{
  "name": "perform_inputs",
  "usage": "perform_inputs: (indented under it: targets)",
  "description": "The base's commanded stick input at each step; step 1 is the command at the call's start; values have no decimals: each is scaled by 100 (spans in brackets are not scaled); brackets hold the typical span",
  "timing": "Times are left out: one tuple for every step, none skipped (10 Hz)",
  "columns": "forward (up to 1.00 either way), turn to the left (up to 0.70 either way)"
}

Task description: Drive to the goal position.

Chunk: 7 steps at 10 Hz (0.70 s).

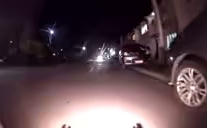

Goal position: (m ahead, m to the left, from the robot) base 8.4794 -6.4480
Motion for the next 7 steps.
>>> perform_inputs:
  targets:
    - [60, -15]
    - [60, -15]
    - [60, -15]
    - [60, -13]
    - [60, -2]
    - [60, 0]
    - [60, 0]
